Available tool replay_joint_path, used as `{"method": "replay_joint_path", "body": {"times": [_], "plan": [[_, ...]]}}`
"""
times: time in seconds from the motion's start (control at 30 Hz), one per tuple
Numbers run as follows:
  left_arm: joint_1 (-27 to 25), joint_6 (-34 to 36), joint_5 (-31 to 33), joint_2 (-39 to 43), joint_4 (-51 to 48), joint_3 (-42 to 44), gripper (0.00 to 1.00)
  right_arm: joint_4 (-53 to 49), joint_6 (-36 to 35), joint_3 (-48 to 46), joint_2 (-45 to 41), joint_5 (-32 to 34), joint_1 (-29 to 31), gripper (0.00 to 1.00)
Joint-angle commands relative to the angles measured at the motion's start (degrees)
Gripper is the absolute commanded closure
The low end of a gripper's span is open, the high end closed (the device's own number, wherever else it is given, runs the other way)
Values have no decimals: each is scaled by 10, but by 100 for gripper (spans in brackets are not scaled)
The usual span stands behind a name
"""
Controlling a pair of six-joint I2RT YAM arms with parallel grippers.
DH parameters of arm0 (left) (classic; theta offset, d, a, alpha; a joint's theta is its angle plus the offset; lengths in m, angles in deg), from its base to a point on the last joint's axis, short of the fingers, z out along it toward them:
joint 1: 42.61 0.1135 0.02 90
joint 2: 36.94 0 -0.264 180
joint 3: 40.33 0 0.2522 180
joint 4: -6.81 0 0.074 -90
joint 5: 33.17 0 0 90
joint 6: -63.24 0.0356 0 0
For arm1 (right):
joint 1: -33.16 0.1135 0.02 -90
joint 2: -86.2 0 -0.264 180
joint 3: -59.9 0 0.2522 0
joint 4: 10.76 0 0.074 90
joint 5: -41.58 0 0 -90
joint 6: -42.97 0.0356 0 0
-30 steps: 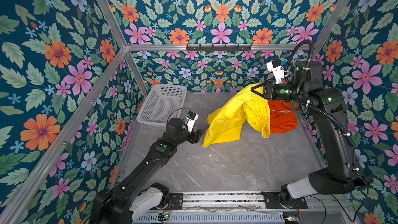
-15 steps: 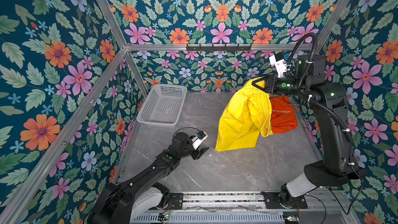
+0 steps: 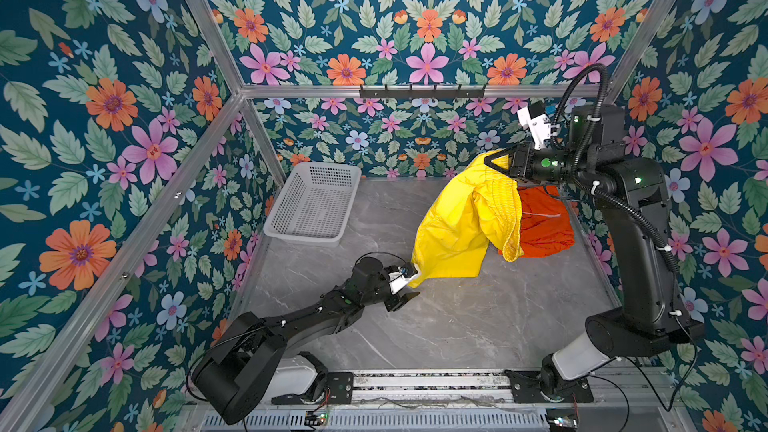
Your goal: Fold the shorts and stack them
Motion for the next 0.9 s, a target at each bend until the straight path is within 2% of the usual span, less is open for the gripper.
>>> {"method": "replay_joint_path", "body": {"times": [0.0, 0.13, 0.2, 0.37, 0.47, 0.57, 0.7, 0.87], "plan": [[-8, -53, 57, -12, 80, 9, 36, 32, 2, 2, 0, -14, 0, 100], [-22, -69, 68, -39, 102, 11, 39, 34, 3, 3, 1, -16, 0, 100], [-30, -70, 60, -50, 111, 13, 43, 33, 3, 3, 1, -17, 0, 100], [-38, -85, 101, -70, 157, 26, 49, 33, 4, 3, -1, -18, 0, 100], [-39, -86, 95, -77, 161, 23, 55, 34, 4, 3, -2, -19, 0, 100], [-39, -87, 97, -82, 160, 19, 65, 36, 6, 3, -4, -19, 0, 100], [-39, -92, 91, -70, 138, 12, 88, 35, 3, 3, -6, -9, -1, 100], [-38, -95, 83, 1, 34, -10, 95, 16, 0, 0, -10, 16, -23, 100]]}}
